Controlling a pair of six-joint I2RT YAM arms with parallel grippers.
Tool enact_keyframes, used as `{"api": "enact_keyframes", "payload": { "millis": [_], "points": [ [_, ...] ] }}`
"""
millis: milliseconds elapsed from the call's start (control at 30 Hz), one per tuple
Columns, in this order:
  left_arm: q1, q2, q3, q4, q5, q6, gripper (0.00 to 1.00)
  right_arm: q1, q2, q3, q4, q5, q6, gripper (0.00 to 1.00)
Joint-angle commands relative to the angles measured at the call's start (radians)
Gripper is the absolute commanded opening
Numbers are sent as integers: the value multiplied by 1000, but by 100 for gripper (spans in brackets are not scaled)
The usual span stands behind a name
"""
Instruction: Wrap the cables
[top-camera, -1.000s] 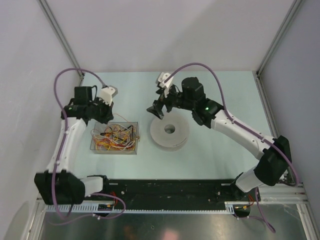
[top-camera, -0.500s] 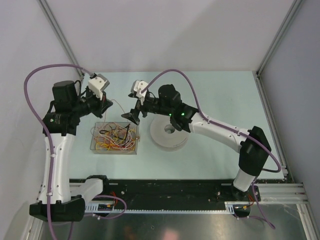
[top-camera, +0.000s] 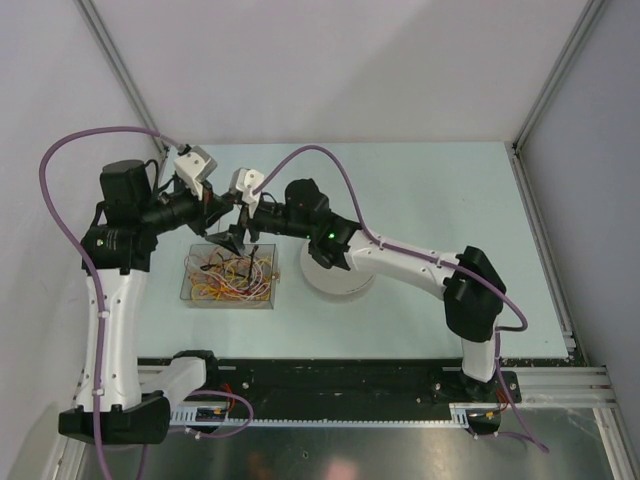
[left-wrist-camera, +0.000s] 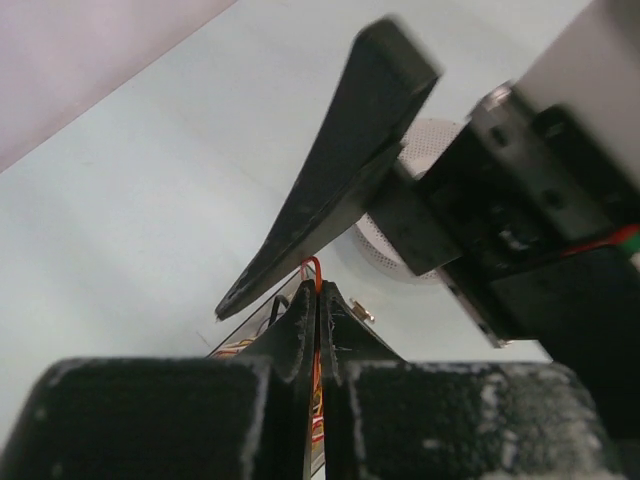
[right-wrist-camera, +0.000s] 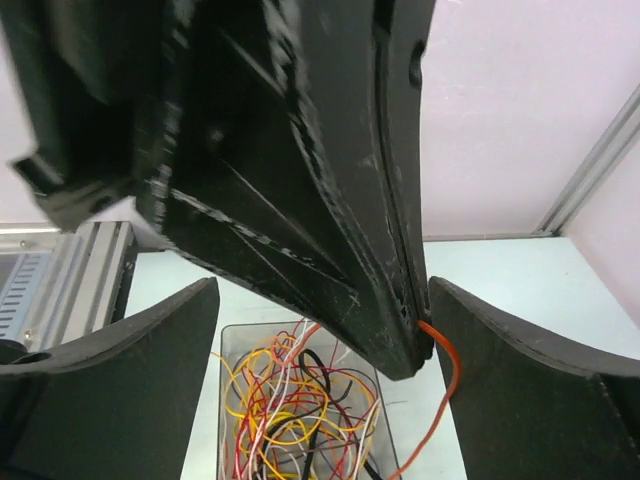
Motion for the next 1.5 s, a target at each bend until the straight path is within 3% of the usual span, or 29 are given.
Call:
{"api": "enact_keyframes", "payload": {
  "millis": [0, 167, 267, 367, 467, 533, 600, 667, 767, 867, 967, 1167, 1333, 1467],
  "points": [
    [7, -29, 67, 15, 63, -39, 0, 5, 40, 70, 73, 24, 85, 87],
    [6, -26, 96, 18, 38, -74, 0, 7, 59, 66, 80, 34, 148, 75],
    [6, -25, 109, 26, 19, -103, 0, 8, 62, 58, 76, 33, 178, 62],
    [6, -26, 119, 41, -6, -137, 0, 8, 59, 52, 67, 30, 188, 41],
    [6, -20, 131, 53, -28, -180, 0, 6, 50, 51, 73, 28, 191, 12],
    [8, -9, 143, 57, -63, -212, 19, 7, 44, 53, 79, 37, 198, 3],
    [12, 8, 156, 59, -123, -259, 54, 2, 34, 58, 83, 42, 209, 1],
    [31, 28, 172, 61, -168, -306, 78, -4, 23, 61, 83, 48, 223, 0],
    [79, 56, 166, 82, -205, -336, 92, -17, 6, 68, 82, 60, 229, 0],
    [141, 81, 106, 117, -174, -322, 95, -34, -2, 85, 78, 78, 235, 0],
    [234, 117, 11, 141, -40, -259, 94, -50, -2, 102, 69, 97, 260, 0],
    [458, 142, -243, 184, 251, 63, 90, -76, -11, 103, 63, 109, 314, 0],
    [474, 64, -456, 184, 285, 407, 90, -82, -10, 144, 60, 114, 331, 0],
    [472, 62, -544, 184, 275, 519, 92, -81, -3, 185, 58, 119, 341, 0]
  ]
}}
